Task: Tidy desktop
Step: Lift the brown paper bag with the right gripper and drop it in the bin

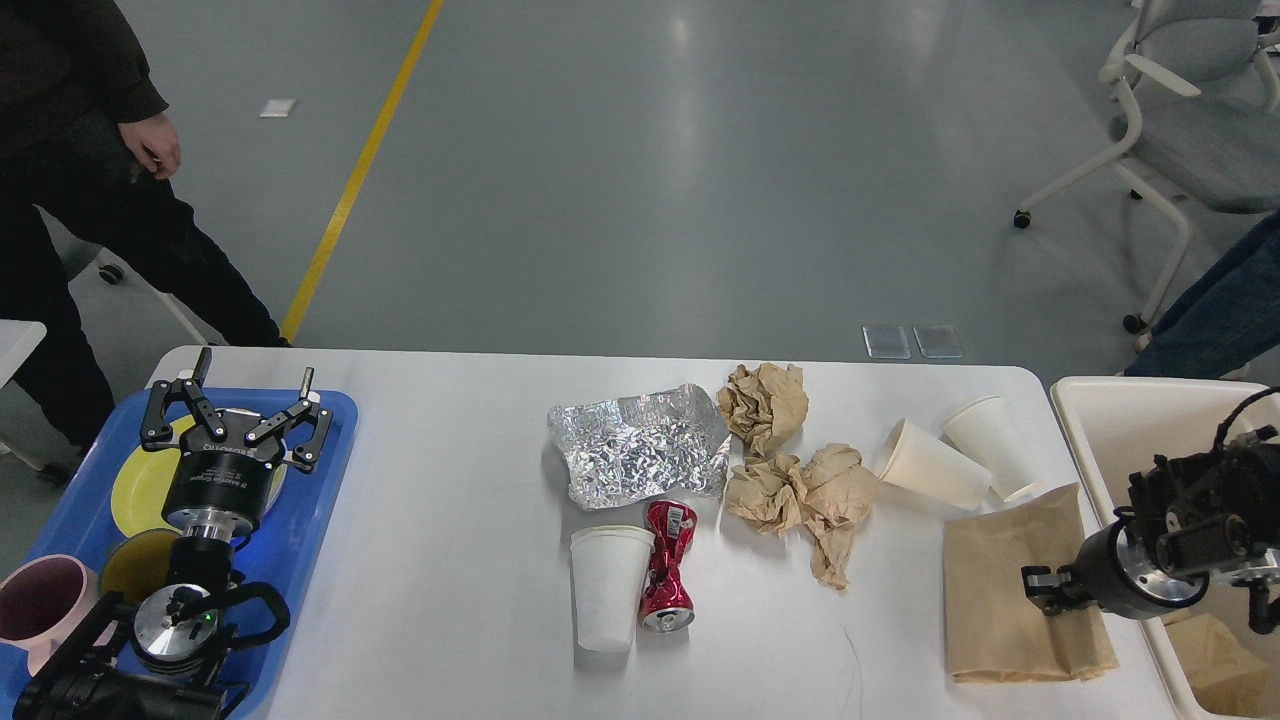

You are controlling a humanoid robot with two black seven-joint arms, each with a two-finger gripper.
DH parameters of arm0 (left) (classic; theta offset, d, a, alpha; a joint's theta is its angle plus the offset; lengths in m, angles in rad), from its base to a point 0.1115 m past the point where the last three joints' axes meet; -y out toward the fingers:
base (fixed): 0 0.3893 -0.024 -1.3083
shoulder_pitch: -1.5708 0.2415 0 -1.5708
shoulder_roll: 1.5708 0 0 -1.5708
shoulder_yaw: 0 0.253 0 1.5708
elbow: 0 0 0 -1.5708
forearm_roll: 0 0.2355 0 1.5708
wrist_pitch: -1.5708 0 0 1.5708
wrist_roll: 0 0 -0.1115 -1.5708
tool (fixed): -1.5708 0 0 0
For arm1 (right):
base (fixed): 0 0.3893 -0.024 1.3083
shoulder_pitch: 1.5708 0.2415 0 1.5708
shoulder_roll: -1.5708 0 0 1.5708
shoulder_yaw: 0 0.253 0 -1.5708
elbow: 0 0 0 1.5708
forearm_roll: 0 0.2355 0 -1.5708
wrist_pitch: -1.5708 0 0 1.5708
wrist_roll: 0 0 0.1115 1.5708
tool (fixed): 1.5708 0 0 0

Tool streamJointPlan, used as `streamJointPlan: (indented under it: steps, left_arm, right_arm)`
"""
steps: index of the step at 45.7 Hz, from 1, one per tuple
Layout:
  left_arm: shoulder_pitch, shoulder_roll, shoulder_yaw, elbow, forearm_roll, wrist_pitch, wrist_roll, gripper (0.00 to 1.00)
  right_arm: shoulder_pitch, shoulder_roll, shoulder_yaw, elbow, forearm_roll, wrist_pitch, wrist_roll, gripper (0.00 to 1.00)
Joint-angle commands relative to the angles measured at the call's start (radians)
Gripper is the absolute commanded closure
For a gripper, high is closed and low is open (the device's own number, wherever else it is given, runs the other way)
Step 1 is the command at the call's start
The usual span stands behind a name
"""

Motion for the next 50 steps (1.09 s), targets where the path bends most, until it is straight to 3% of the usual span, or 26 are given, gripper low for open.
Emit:
streamJointPlan:
  steps: [1,6,10,26,30,39,45,50]
  left_arm:
    - [0.000,0.000,0.000,0.000,0.000,0.000,0.000,0.04]
    - [0.000,0.000,0.000,0.000,0.000,0.001,0.000,0.04]
    - [0.000,0.000,0.000,0.000,0.000,0.000,0.000,0.04]
    - [-0.002,0.000,0.000,0.000,0.000,0.001,0.000,0.04]
    - [0.000,0.000,0.000,0.000,0.000,0.001,0.000,0.04]
    - [0.000,0.000,0.000,0.000,0.000,0.001,0.000,0.04]
    - [0.000,0.000,0.000,0.000,0.000,0.001,0.000,0.04]
    - [0.000,0.000,0.000,0.000,0.000,0.000,0.000,0.04]
  right_arm:
    - [0.133,-0.004,-0.015,0.065,0.166,0.127,-0.060,1.00]
    - [0.262,-0.005,-0.036,0.119,0.280,0.230,-0.120,1.00]
    - [0.374,-0.005,-0.079,0.191,0.312,0.250,-0.158,1.00]
    - [0.821,0.003,-0.323,0.424,0.404,0.305,-0.195,1.00]
    - [0.830,-0.002,-0.340,0.423,0.404,0.305,-0.218,1.00]
    - [0.825,-0.030,-0.372,0.387,0.396,0.295,-0.221,1.00]
    - [0.760,-0.123,-0.389,0.283,0.393,0.289,-0.252,1.00]
    - [0.617,-0.197,-0.383,0.110,0.390,0.259,-0.272,1.00]
